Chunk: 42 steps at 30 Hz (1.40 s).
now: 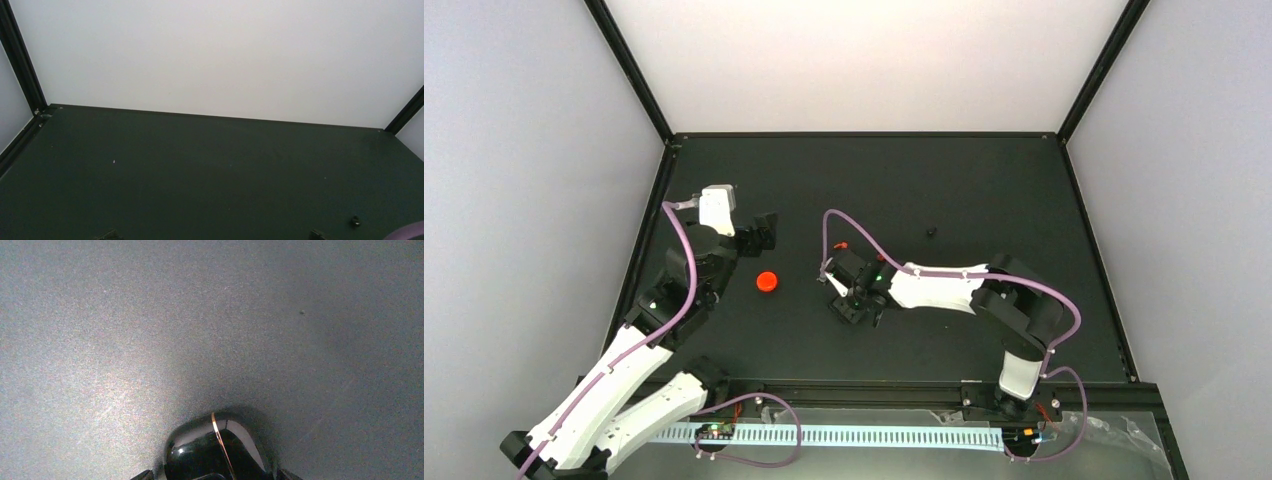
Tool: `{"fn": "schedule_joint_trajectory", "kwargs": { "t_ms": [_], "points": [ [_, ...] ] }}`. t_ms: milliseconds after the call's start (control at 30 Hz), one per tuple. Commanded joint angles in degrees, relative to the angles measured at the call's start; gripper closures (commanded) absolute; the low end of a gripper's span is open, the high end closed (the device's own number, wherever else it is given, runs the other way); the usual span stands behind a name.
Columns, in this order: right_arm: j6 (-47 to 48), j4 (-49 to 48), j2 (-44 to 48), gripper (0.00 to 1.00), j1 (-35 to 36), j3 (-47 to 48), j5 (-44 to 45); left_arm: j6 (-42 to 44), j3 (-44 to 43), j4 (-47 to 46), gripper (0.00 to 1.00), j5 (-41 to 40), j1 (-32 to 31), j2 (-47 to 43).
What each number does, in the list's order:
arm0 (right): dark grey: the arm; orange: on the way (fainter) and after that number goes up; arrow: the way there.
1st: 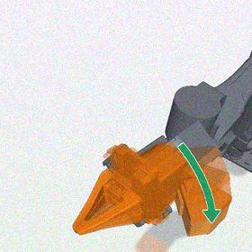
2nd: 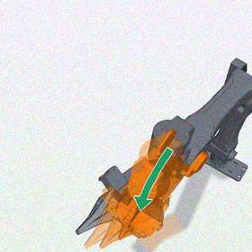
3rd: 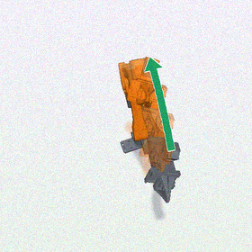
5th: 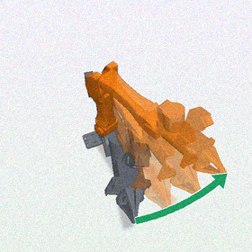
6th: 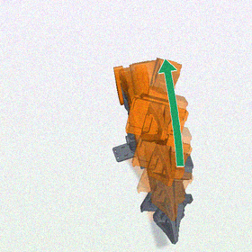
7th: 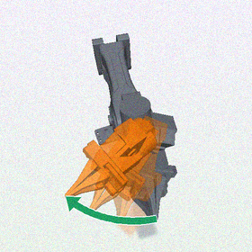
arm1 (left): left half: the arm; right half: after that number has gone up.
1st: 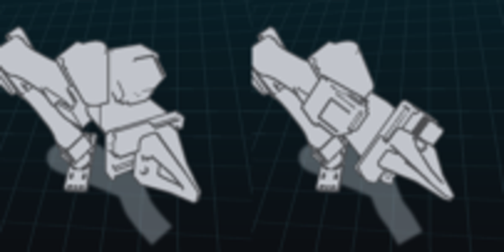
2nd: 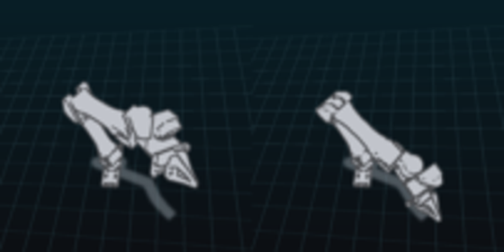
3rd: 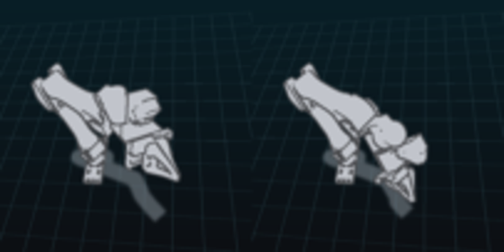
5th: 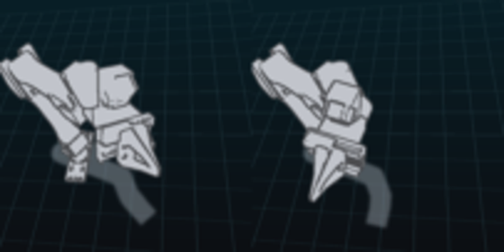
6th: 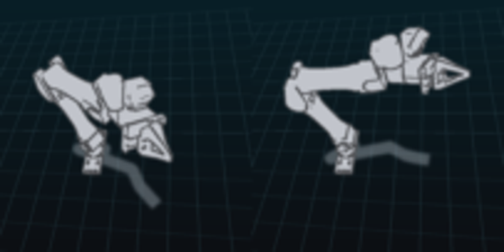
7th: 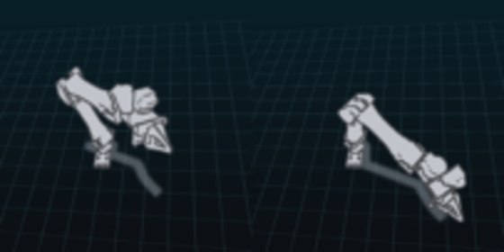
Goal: Insert the wireless bluetooth earbuds into the charging case
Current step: Pick up the charging case at the center of the board.
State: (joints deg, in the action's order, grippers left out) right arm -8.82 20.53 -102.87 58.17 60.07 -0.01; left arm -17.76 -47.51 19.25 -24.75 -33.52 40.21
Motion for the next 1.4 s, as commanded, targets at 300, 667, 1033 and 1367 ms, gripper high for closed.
{"fn": "schedule_joint_trajectory", "kwargs": {
  "t_ms": [300, 667, 1033, 1367],
  "points": [
    [2.9, 1.2, -2.0, 0.56, 2.0, -0.3, 4.8, -0.2, -0.5, 0.3, 0.01, 0.3, -0.3, -0.4],
    [1.0, -4.6, 14.6, 0.64, 2.2, -8.0, 11.5, -0.4, 1.0, -1.2, 0.01, 2.8, -1.4, -0.1],
    [11.4, -7.3, 46.5, 0.64, 5.8, -16.3, 14.7, -2.4, -0.2, 3.2, 0.01, 33.9, -1.9, 2.7],
    [18.8, -6.6, 51.0, 0.65, 9.1, -15.0, 21.2, -9.6, 3.0, -8.2, 0.1, 52.8, -2.0, 6.4]
  ]
}}
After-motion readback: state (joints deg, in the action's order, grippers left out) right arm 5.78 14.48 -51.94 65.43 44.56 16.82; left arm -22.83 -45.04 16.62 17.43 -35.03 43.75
